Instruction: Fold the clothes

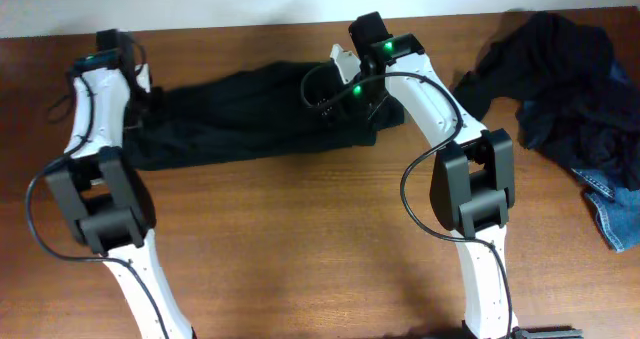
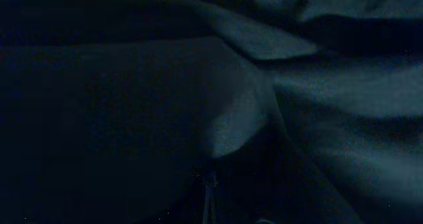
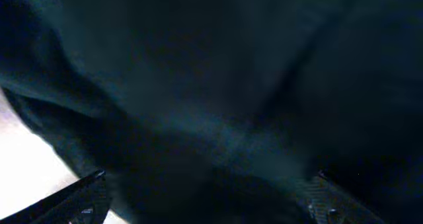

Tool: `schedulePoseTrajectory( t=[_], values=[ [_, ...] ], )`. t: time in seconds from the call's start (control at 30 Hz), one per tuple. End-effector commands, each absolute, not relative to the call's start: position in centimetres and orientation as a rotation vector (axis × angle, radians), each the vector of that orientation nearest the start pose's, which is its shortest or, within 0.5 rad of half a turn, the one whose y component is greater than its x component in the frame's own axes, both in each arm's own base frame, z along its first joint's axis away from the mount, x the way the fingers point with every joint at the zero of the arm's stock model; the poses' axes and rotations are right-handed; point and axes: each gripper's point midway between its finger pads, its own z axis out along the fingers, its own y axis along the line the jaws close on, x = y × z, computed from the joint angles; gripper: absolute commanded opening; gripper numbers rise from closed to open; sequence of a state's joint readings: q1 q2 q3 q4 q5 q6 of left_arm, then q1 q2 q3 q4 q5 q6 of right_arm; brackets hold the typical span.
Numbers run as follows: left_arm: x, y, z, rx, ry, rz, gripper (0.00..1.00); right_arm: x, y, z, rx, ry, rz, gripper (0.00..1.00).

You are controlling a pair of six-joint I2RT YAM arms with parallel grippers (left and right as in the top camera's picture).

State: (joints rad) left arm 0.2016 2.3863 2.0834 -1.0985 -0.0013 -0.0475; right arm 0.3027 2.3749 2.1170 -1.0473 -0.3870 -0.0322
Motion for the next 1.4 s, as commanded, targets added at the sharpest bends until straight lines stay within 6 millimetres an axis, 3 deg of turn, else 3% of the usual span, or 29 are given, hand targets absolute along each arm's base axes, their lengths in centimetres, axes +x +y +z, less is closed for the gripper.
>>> schedulePoseTrajectory(
  t=[0.0,0.1,0.23,0.43,0.53,0.67,0.8,0.9,1.07,1.17,1.27,1.37],
  values=[
    [49.1,9.9,2.1,-0.398,2.979,-0.020,0.01,48.4,21.3,4.7,-0.489,2.864,0.579,1.00],
    [49.4,8.9,2.1,-0.367,2.980,-0.022,0.01,48.3,21.3,3.4,-0.471,2.891,0.586,1.00],
    [49.6,7.5,2.1,-0.319,2.985,-0.024,0.01,48.9,20.9,3.4,-0.455,2.877,0.579,1.00],
    [49.8,6.7,2.2,-0.282,2.987,-0.029,0.03,49.7,17.9,3.5,-0.323,2.897,0.624,1.00],
    [50.3,6.0,3.4,-0.275,2.968,-0.092,0.03,49.6,17.2,3.4,-0.306,2.910,0.625,1.00],
    [51.6,5.2,7.0,-0.249,2.910,-0.135,0.03,49.8,17.7,4.2,-0.307,2.885,0.697,0.99],
    [52.5,4.0,9.6,-0.207,2.870,-0.135,0.06,49.8,18.5,6.1,-0.310,2.852,0.803,1.00],
    [52.6,2.0,9.4,-0.094,2.879,-0.134,0.06,50.2,17.9,8.4,-0.295,2.836,0.804,1.00],
    [53.1,-2.5,9.4,0.032,2.865,-0.150,0.08,51.5,14.7,13.7,-0.245,2.769,0.777,0.99],
    [53.2,-4.5,9.4,0.091,2.856,-0.156,0.22,51.9,12.8,13.4,-0.200,2.776,0.752,0.99],
    [53.0,-6.7,9.4,0.200,2.850,-0.157,0.38,52.0,10.5,11.4,-0.126,2.818,0.748,0.99],
    [52.8,-7.9,9.4,0.271,2.846,-0.141,0.41,52.0,8.4,9.5,-0.056,2.844,0.748,0.99]
  ],
)
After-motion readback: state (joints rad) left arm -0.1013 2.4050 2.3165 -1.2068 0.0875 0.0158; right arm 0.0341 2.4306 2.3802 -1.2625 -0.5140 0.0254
